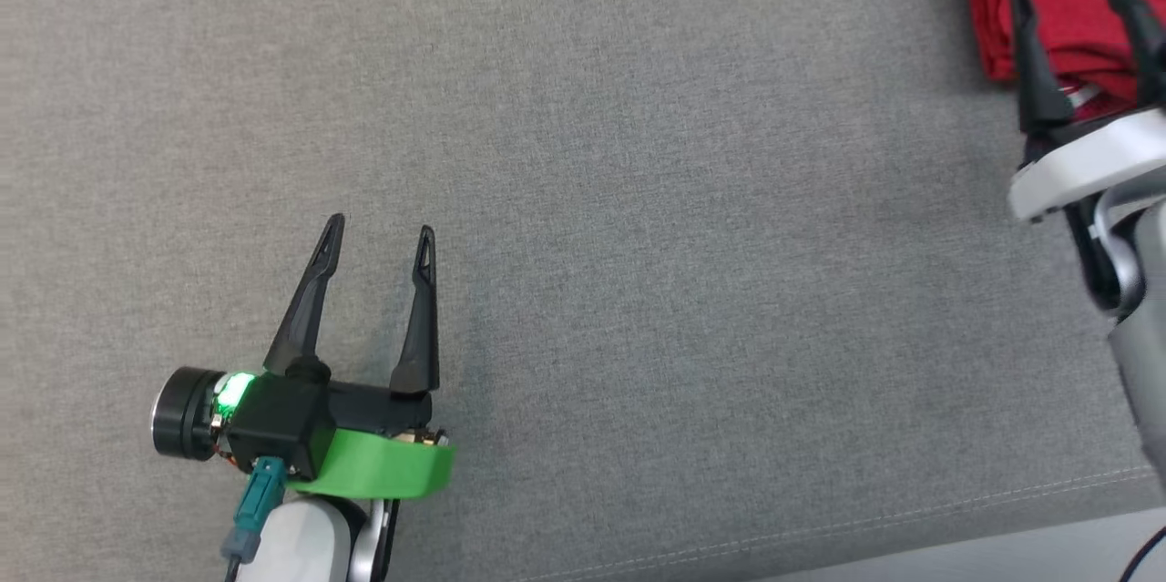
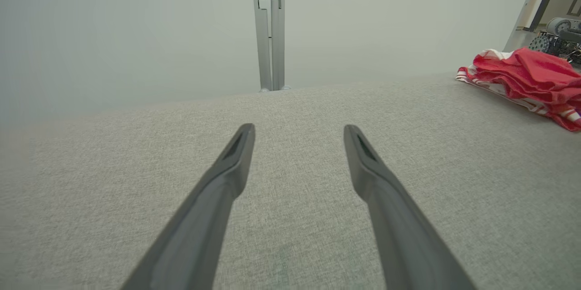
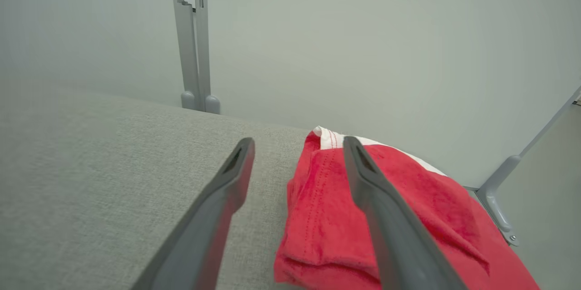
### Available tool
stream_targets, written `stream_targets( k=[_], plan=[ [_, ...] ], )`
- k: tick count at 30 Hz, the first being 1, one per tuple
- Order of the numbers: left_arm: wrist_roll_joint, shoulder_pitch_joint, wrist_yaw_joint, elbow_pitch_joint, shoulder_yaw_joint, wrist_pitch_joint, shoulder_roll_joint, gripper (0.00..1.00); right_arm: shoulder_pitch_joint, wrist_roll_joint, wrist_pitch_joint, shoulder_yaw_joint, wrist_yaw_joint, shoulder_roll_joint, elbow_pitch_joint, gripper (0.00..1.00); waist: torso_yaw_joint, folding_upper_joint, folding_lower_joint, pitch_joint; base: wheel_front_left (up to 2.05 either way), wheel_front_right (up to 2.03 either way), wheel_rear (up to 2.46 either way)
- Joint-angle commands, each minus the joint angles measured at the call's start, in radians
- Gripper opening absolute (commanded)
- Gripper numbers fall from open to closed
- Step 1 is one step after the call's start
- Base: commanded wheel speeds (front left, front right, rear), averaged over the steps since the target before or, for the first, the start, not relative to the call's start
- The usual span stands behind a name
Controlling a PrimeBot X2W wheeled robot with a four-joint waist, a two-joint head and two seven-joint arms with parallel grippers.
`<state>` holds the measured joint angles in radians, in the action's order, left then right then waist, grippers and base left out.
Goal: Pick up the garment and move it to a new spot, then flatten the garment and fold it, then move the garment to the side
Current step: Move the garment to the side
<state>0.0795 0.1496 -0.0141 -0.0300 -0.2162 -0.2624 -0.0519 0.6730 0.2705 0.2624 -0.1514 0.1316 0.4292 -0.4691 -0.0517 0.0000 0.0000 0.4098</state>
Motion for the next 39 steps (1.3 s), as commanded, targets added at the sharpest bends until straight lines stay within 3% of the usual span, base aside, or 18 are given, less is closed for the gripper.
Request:
stream_targets(
  k=[1,8,14,20,28,39],
  plan=[
    [0.017,-0.022,0.008,0.002,0.011,-0.003,0.000,1.00,-0.044,0.000,0.003,-0.010,-0.002,-0.028,0.022,1.00,0.004,0.0000,0.0000,-0.082,0.00,0.00,0.00],
    [0.075,-0.100,0.039,0.011,0.039,-0.003,0.001,1.00,-0.222,-0.021,0.003,-0.022,-0.002,-0.165,0.126,1.00,0.007,0.0000,0.0000,-0.201,0.00,0.00,0.00],
    [0.127,-0.169,0.060,0.016,0.072,-0.003,0.001,1.00,-0.379,-0.096,0.003,-0.035,-0.002,-0.244,0.212,1.00,0.001,0.0000,0.0000,-0.287,0.00,0.00,0.00],
    [0.120,-0.225,0.053,0.023,0.101,-0.003,0.000,1.00,-0.506,-0.125,0.003,-0.016,-0.002,-0.307,0.313,1.00,-0.013,0.0000,0.0000,-0.345,0.00,0.00,0.00],
    [0.130,-0.279,0.025,-0.013,0.110,-0.003,0.001,1.00,-0.622,-0.100,0.003,-0.005,-0.002,-0.346,0.335,1.00,-0.018,0.0000,0.0000,-0.383,0.00,0.00,0.00],
    [0.123,-0.305,0.033,-0.013,0.124,-0.003,0.000,1.00,-0.637,-0.076,0.003,-0.008,-0.002,-0.363,0.318,1.00,-0.009,0.0000,0.0000,-0.401,0.00,0.00,0.00]
  ],
)
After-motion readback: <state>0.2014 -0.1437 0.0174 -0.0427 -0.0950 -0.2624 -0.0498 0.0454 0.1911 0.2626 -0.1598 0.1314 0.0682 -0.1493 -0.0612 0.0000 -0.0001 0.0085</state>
